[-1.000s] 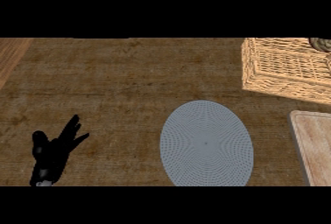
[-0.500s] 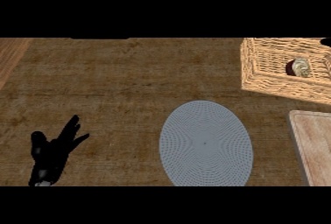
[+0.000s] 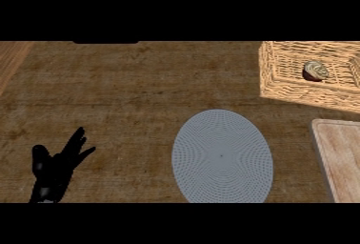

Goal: Pick the cupcake from the placemat and place it in the basket

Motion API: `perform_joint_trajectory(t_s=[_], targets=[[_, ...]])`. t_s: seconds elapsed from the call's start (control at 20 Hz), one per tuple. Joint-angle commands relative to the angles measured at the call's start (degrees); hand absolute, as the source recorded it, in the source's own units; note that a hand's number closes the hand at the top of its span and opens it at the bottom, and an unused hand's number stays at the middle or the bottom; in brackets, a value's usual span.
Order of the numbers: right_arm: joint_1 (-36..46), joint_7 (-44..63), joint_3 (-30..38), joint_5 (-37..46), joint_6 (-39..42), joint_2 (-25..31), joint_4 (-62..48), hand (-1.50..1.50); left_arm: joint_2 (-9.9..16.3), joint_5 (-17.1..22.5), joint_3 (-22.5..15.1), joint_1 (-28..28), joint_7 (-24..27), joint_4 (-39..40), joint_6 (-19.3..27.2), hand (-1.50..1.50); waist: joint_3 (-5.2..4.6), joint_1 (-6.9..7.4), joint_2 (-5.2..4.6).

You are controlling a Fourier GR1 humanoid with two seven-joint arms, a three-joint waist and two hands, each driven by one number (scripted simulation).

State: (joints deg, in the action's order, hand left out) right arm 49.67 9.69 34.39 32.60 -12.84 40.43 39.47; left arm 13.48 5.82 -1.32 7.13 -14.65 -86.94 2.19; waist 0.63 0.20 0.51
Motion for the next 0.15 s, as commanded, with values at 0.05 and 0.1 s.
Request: perform_joint_trajectory(t_s=[0.05,0.1], targets=[[-4.52,0.78,2.88,-3.00,1.83,4.07,2.05,-1.50,-0.15,0.03,0.24,0.82,-1.95,3.77,-0.65,0.00,-0.64,-0.66,-0.42],[-5.05,0.65,4.77,-4.45,4.10,6.82,1.10,-1.50,1.62,1.47,1.46,0.94,-3.95,3.32,-2.11,0.00,-0.62,-0.87,-0.42]])
